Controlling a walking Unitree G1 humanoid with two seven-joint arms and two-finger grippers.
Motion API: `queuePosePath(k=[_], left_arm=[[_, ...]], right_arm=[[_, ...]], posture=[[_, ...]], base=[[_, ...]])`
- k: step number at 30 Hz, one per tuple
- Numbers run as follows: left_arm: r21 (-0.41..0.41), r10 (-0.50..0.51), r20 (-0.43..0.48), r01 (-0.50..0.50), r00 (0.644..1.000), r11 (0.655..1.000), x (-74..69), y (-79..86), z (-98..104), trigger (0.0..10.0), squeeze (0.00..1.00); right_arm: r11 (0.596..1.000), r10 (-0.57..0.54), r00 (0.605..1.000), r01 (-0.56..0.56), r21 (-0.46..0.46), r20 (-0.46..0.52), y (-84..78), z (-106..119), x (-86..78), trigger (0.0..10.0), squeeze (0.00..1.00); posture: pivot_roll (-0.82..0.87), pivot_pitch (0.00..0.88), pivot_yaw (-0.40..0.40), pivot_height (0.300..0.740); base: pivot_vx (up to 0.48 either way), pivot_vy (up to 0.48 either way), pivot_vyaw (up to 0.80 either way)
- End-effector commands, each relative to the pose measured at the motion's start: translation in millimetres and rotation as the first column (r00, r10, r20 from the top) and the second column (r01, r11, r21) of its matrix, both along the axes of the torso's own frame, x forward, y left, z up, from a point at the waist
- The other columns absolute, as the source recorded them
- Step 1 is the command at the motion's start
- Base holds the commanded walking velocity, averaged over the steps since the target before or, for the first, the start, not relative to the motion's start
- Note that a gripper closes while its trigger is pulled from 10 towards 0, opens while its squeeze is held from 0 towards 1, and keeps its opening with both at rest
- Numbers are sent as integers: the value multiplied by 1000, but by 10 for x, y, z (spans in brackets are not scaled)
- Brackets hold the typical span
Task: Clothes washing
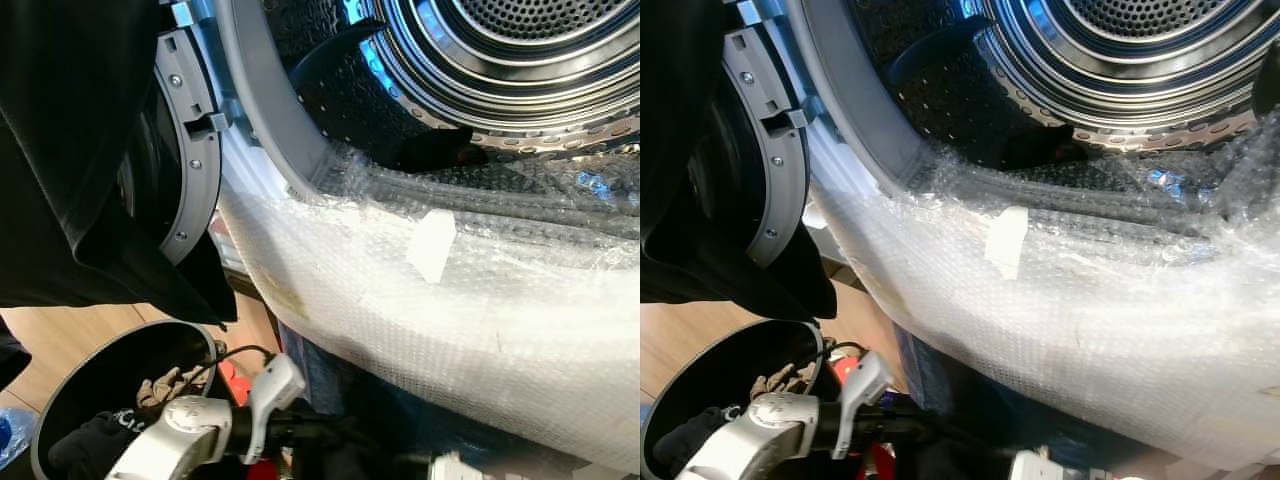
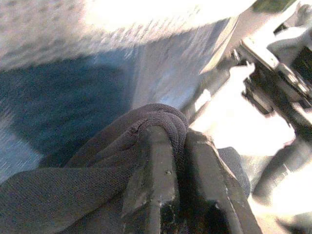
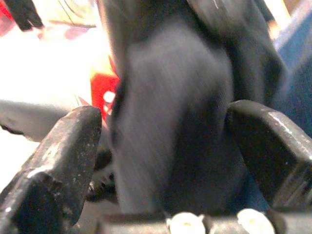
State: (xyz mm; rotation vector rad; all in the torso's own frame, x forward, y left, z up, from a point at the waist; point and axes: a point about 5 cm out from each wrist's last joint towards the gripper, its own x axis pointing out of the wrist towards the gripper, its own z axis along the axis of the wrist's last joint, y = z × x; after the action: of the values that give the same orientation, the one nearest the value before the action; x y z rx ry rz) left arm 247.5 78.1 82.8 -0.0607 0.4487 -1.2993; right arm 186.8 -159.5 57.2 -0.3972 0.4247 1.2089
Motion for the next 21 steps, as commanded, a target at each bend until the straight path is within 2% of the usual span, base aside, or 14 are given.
queuePosePath(k=[1,6,7,8,11,16,21], left_arm=[[15,6,28,-6,1000,1000,59,-1,39,0,0],[-25,9,24,-9,1000,1000,99,-156,49,0,0],[-37,18,24,-17,1000,999,112,-185,55,0,0],[-45,24,25,-22,999,999,120,-204,59,0,0],[-61,12,23,-10,1000,998,96,-278,59,0,0],[-70,24,20,-22,1000,997,86,-295,61,0,0],[-77,29,17,-28,999,997,68,-305,53,0,0]], right_arm=[[999,34,999,-34,34,-14,88,67,-39,10000,1000],[998,-45,999,45,37,2,111,108,66,10000,1000],[998,-53,999,53,24,5,110,91,84,10000,173],[998,-56,998,56,14,7,110,82,92,10000,0],[990,-138,989,137,-33,-48,105,-21,160,10000,0],[972,-233,970,230,-54,-72,115,-99,230,10000,0],[972,-234,965,231,-35,-120,161,-125,187,10000,0]], posture=[[-151,0,136,740],[-151,0,131,740],[-151,0,131,740],[-151,0,131,740],[-144,0,121,740],[-131,0,111,740],[-129,2,111,740]], base=[[0,0,0],[0,0,0],[0,0,0],[0,0,0],[0,0,0],[0,0,0],[0,0,0]])
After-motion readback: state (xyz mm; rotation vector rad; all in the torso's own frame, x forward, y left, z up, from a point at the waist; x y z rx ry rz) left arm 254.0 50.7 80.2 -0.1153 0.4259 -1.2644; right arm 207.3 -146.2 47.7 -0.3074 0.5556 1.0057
